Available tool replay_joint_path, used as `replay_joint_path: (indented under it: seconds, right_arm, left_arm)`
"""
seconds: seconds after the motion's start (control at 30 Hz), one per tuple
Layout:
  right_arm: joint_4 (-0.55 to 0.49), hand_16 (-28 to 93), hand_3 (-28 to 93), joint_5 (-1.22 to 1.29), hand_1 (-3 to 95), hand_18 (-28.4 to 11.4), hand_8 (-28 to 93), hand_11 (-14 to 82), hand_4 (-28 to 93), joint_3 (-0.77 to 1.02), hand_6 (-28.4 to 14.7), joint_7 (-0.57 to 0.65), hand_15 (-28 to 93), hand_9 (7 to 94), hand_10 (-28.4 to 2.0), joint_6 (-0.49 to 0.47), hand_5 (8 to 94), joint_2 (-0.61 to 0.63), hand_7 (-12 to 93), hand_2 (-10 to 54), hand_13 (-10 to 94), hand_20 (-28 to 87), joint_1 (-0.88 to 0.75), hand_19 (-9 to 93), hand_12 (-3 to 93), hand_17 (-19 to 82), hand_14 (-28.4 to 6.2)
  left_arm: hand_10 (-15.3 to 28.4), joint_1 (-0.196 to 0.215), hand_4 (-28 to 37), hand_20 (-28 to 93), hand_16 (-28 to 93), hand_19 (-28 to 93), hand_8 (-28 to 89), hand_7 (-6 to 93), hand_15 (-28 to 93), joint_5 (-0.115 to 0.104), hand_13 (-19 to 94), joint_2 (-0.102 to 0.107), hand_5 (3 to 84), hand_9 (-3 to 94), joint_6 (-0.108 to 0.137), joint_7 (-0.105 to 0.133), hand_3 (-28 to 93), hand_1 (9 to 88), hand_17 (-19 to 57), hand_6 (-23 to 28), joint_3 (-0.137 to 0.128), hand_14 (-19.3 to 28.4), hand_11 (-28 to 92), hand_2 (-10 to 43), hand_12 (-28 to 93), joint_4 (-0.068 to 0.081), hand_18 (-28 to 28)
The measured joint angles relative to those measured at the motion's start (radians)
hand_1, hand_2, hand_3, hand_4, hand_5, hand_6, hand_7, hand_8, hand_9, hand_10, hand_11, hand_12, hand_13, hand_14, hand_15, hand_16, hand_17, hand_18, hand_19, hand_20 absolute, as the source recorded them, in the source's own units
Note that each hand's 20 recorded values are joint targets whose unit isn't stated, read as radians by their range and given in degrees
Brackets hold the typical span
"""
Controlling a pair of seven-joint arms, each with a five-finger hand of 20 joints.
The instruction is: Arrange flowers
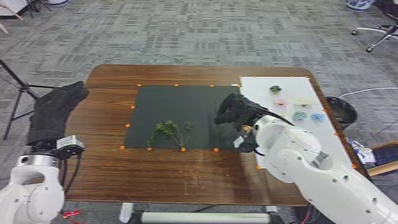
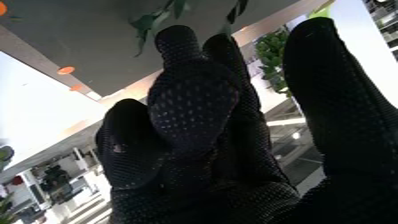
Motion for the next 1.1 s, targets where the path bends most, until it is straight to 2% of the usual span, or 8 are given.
replay_joint_path:
  seconds: [0.77, 1.1]
  right_arm:
    - [0.055, 35, 61, 0.033, 41.0, -11.9, -3, 20.6, -7, -0.041, -3.5, 0.013, 51, 74.9, -15.8, -0.039, 60.5, -0.021, 21, -9.5, 90, 44, -0.014, 93, 23.1, 61, -3.7]
    - [0.047, 35, 59, 0.279, 40.2, -12.0, -3, 20.2, -6, 0.042, -3.4, 0.046, 50, 78.2, -15.7, -0.036, 59.9, -0.038, 17, -9.5, 90, 44, -0.014, 93, 22.1, 61, -4.2]
  left_arm:
    - [14.1, -0.001, -24.1, 17, 2, 12, -9, 16.6, 19, 0.002, 35, -0.001, 54.3, 48.4, -0.005, 0.000, 69, 27.9, 1.6, -1.8, 0.000, 17.2, 20, 0.0, 11, 0.001, 13.8]
    - [13.9, -0.002, -24.3, 17, 2, 12, -9, 16.6, 19, 0.003, 35, -0.001, 54.4, 48.5, -0.006, -0.001, 69, 28.0, 1.6, -1.9, 0.000, 17.1, 20, 0.0, 11, 0.001, 13.7]
